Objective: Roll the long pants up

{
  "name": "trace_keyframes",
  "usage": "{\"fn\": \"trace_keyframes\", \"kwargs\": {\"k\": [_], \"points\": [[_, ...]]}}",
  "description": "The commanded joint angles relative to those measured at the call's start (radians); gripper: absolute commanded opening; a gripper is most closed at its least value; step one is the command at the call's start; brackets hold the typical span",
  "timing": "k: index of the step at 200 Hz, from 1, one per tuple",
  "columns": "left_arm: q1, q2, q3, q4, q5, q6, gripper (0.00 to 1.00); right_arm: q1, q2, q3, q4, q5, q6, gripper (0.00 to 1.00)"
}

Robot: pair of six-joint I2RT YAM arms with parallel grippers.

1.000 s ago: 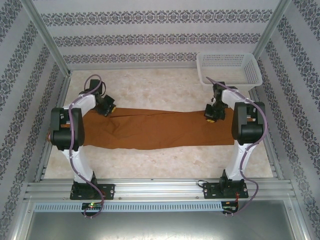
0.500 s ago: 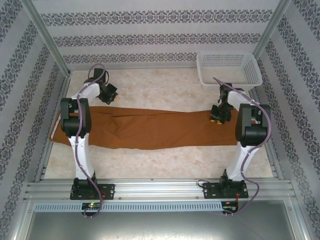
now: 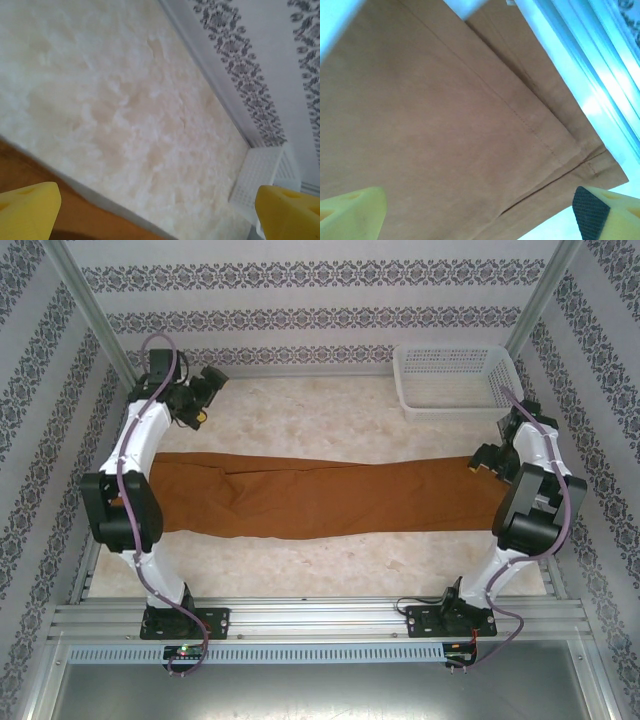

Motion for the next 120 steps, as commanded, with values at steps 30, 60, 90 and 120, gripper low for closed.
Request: {"fn": "trace_keyframes", "kwargs": {"k": [30,60,90,120], "points": [[0.0,-0.034,-0.151,0.038,0.068,0.005,1.0,-0.044,0.127,0.128,-0.124,0.074,-0.025,0.96],[0.001,-0.037,-0.146,0.028,0.064,0.005,1.0,-0.081,0.209,0.194,-0.174,0.084,-0.01,0.96],[0.0,-0.049,-0.147,0.023,0.062,-0.004,1.0,-0.118,0.288,0.207,-0.18,0.045,-0.037,0.94],[0.001,-0.063,-0.14,-0.003,0.046,-0.004,1.0,-0.161,0.345,0.145,-0.119,0.006,-0.073,0.91]]}}
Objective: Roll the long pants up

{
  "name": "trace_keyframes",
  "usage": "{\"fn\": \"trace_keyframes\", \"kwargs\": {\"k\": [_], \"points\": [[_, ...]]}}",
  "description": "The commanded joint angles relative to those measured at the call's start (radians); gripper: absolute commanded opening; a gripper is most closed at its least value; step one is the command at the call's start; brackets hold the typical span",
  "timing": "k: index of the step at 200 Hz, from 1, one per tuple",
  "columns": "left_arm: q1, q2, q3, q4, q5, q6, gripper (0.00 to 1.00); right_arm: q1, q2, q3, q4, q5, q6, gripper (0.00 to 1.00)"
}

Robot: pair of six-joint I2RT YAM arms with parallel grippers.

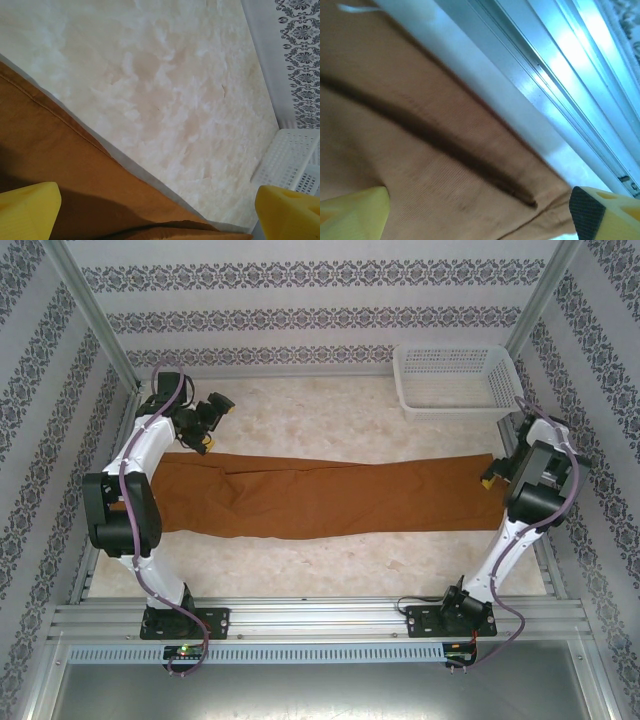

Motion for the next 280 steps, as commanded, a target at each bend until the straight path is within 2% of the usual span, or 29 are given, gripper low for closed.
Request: {"fn": "trace_keyframes", "kwargs": {"k": [1,15,39,50,62,67,71,75,79,96,101,107,148,162,174,208,233,246,251,267,272,280], "points": [[0.001,-0.042,0.018,-0.016,-0.002,0.003,1.0,-0.033,0.052,-0.041,0.003,-0.035,-0.041,0.91],[0.0,-0.05,0.02,-0.028,-0.011,0.001,1.0,-0.05,0.081,-0.066,0.019,-0.081,-0.037,0.88],[0.0,-0.066,0.016,-0.035,-0.021,-0.015,1.0,-0.032,0.108,-0.09,0.032,-0.09,-0.043,0.8],[0.0,-0.077,0.01,-0.032,-0.029,-0.023,1.0,-0.023,0.121,-0.088,0.032,-0.087,-0.04,0.62],[0.0,-0.088,0.002,-0.029,-0.038,-0.03,1.0,-0.02,0.131,-0.095,0.034,-0.078,-0.038,0.48],[0.0,-0.092,-0.001,-0.03,-0.038,-0.033,1.0,-0.018,0.136,-0.098,0.036,-0.071,-0.04,0.38],[0.0,-0.094,-0.002,-0.03,-0.039,-0.035,1.0,-0.017,0.141,-0.102,0.035,-0.069,-0.04,0.24],[0.0,-0.097,-0.004,-0.03,-0.037,-0.037,1.0,-0.016,0.145,-0.103,0.034,-0.067,-0.043,0.14],[-0.001,-0.1,-0.006,-0.03,-0.036,-0.038,1.0,-0.015,0.149,-0.105,0.033,-0.067,-0.044,0.09],[-0.002,-0.111,-0.015,-0.031,-0.037,-0.038,1.0,-0.012,0.149,-0.109,0.035,-0.057,-0.043,0.16],[-0.002,-0.116,-0.015,-0.033,-0.038,-0.038,1.0,-0.009,0.145,-0.111,0.037,-0.054,-0.043,0.12],[-0.002,-0.119,-0.015,-0.035,-0.039,-0.038,1.0,-0.007,0.14,-0.11,0.037,-0.044,-0.041,0.0],[-0.001,-0.14,-0.004,-0.051,-0.042,-0.036,1.0,0.026,-0.006,-0.058,0.022,-0.053,0.003,0.0],[-0.001,-0.143,0.012,-0.063,-0.04,-0.033,1.0,0.026,-0.084,-0.01,0.002,-0.084,0.03,0.0],[-0.001,-0.148,0.023,-0.074,-0.037,-0.028,0.96,0.022,-0.151,0.035,-0.021,-0.096,0.054,0.0],[-0.001,-0.173,0.03,-0.103,-0.037,-0.018,0.95,0.001,-0.286,0.245,-0.145,-0.034,0.062,0.0],[-0.002,-0.198,0.011,-0.119,-0.048,-0.012,0.94,-0.007,-0.386,0.346,-0.186,-0.083,0.069,0.0],[0.0,-0.208,-0.005,-0.123,-0.05,-0.01,0.86,-0.006,-0.437,0.382,-0.189,-0.112,0.078,0.0],[-0.001,-0.212,-0.013,-0.124,-0.05,-0.009,0.79,-0.005,-0.452,0.398,-0.192,-0.127,0.085,0.0],[-0.001,-0.225,-0.03,-0.134,-0.053,-0.006,0.27,0.004,-0.477,0.461,-0.214,-0.198,0.1,0.0],[-0.001,-0.227,-0.034,-0.145,-0.057,-0.003,0.14,0.013,-0.478,0.491,-0.224,-0.218,0.104,0.0],[-0.001,-0.23,-0.034,-0.164,-0.065,0.002,0.0,0.032,-0.485,0.525,-0.233,-0.265,0.112,0.0]]}}
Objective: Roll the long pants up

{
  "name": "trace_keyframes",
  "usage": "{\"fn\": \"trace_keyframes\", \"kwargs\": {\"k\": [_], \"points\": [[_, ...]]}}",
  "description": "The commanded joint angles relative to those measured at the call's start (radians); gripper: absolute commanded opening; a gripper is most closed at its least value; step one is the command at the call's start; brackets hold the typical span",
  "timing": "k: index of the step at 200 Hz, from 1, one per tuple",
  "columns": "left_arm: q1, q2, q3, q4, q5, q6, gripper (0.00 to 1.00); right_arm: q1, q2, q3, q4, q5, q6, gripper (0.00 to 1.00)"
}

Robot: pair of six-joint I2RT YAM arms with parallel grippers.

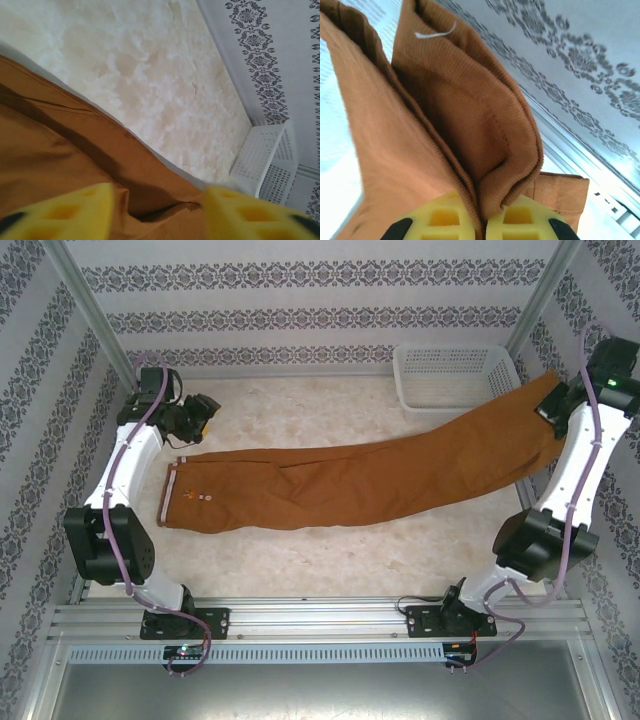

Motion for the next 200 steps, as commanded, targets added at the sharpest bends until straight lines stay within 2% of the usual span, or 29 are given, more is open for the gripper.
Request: {"fn": "trace_keyframes", "kwargs": {"k": [1,22,41,56,76,88,107,140,182,200], "points": [[-0.001,-0.031,-0.02,-0.073,-0.028,0.025,0.0,0.028,-0.007,0.084,-0.063,-0.121,0.045,0.0],[-0.001,-0.047,-0.035,-0.094,-0.039,0.034,0.0,0.116,-0.042,0.113,-0.035,-0.287,0.128,0.0],[-0.002,-0.066,-0.046,-0.097,-0.051,0.03,0.0,0.331,-0.094,0.058,0.076,-0.35,0.229,0.0],[0.0,-0.079,-0.039,-0.105,-0.058,0.029,0.0,0.506,-0.133,-0.047,0.252,-0.411,0.354,0.0],[-0.002,-0.096,-0.001,-0.137,-0.076,0.04,0.0,0.719,-0.141,-0.151,0.471,-0.422,0.488,0.0],[0.0,-0.105,0.032,-0.162,-0.104,0.05,0.0,0.843,-0.108,-0.153,0.535,-0.389,0.516,0.0],[0.007,-0.119,0.105,-0.201,-0.167,0.066,0.0,0.989,-0.028,-0.123,0.608,-0.372,0.547,0.0],[0.043,-0.117,0.244,-0.259,-0.217,0.067,0.0,1.165,0.186,0.02,0.69,-0.384,0.594,0.0],[0.079,-0.147,0.295,-0.28,-0.214,0.057,0.0,1.286,0.491,0.348,0.67,-0.447,0.671,0.0],[0.096,-0.17,0.283,-0.295,-0.215,0.061,0.0,1.327,0.583,0.432,0.671,-0.462,0.708,0.0]]}}
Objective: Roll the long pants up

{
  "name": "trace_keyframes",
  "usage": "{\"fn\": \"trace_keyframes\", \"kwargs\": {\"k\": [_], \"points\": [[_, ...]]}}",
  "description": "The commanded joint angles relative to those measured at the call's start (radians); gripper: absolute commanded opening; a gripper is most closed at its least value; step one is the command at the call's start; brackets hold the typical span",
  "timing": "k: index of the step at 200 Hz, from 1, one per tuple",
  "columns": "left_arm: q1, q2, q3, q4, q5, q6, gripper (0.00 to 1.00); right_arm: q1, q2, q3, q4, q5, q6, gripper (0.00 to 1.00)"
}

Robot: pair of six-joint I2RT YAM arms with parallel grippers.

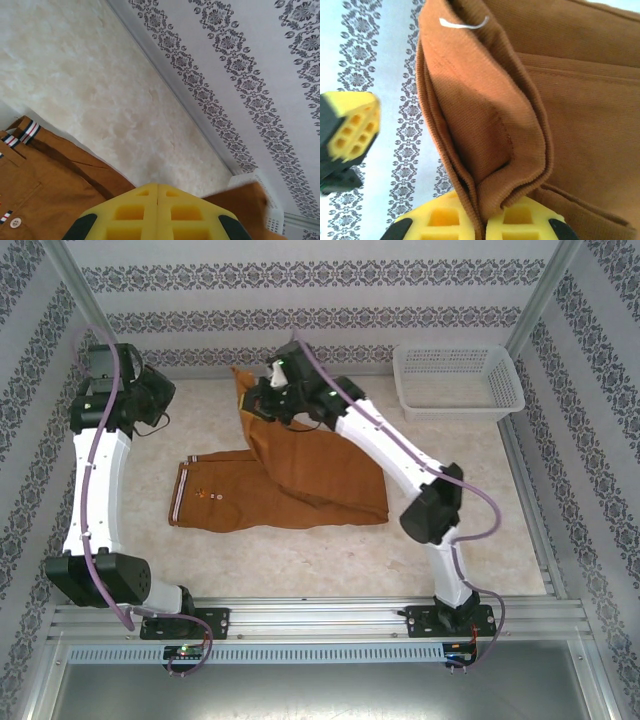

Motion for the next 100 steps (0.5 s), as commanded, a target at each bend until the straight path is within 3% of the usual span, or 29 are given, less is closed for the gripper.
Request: {"fn": "trace_keyframes", "kwargs": {"k": [1,85,93,100], "points": [[0.025,-0.035,0.006,-0.076,-0.018,0.014,0.0,0.05,0.062,0.126,0.056,-0.058,0.076,0.0],[0.06,-0.094,-0.108,-0.044,0.014,-0.004,0.0,0.194,0.248,0.034,0.224,-0.11,0.22,0.0],[0.06,-0.098,-0.12,-0.031,0.021,-0.008,0.03,0.202,0.274,0.033,0.248,-0.116,0.232,0.15],[0.06,-0.105,-0.134,-0.017,0.028,-0.01,0.17,0.207,0.3,0.037,0.266,-0.122,0.247,0.54]]}}
